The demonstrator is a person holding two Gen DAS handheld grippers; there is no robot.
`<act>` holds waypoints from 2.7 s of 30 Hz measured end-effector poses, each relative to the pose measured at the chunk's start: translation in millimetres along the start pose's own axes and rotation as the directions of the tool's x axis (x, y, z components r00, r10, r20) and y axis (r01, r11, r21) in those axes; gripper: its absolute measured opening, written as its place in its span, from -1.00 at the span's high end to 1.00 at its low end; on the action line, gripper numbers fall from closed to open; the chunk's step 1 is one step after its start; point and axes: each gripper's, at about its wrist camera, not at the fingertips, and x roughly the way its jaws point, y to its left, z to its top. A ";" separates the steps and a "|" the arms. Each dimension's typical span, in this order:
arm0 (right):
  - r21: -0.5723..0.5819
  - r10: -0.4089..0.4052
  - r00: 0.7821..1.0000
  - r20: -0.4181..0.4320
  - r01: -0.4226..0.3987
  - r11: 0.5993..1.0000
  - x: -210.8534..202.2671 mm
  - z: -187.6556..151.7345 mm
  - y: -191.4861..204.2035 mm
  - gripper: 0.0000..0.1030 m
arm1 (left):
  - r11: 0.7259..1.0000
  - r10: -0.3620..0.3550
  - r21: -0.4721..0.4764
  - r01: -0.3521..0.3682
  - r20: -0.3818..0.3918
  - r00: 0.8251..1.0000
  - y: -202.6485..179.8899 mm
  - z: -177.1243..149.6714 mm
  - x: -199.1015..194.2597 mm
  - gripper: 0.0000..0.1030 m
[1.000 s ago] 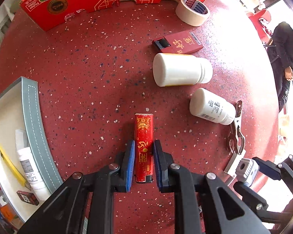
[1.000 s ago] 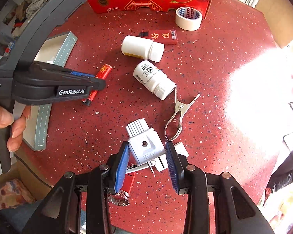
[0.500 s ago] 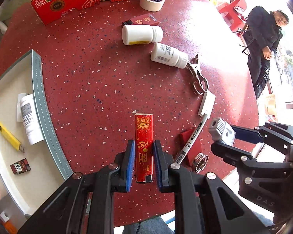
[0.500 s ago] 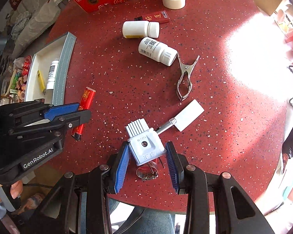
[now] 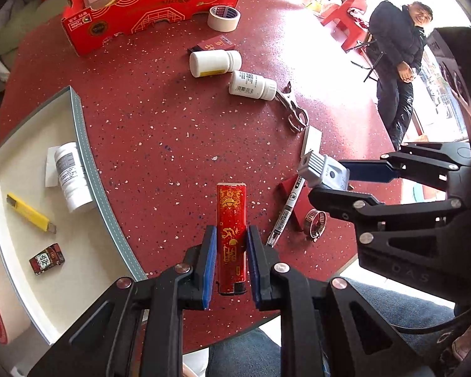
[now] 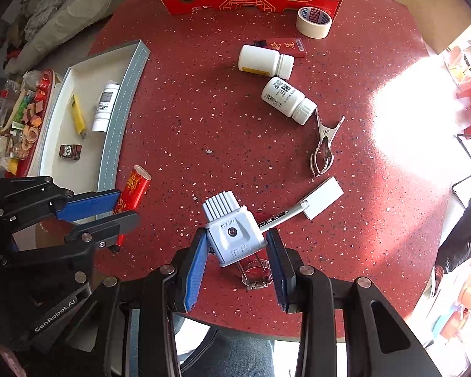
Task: Organize rigid objects
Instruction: 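Carry the red lighter in left gripper and white plug in right gripper over the tray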
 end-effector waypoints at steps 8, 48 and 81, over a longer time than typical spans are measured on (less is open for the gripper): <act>-0.056 -0.035 0.999 0.006 0.036 0.998 -7.6 8.1 21.8 0.24 | 0.996 0.019 -0.094 -0.012 0.075 0.997 41.0 -17.1 -23.4 0.60; -0.375 -0.045 0.999 0.020 0.049 0.926 0.8 43.7 176.3 0.24 | 0.846 0.086 -0.534 0.009 0.152 0.985 186.7 -112.4 -53.0 0.60; -0.285 0.016 0.999 0.038 -0.005 0.958 18.1 152.2 219.8 0.24 | 0.798 0.230 -0.588 -0.131 0.097 0.968 237.5 -22.4 -43.6 0.61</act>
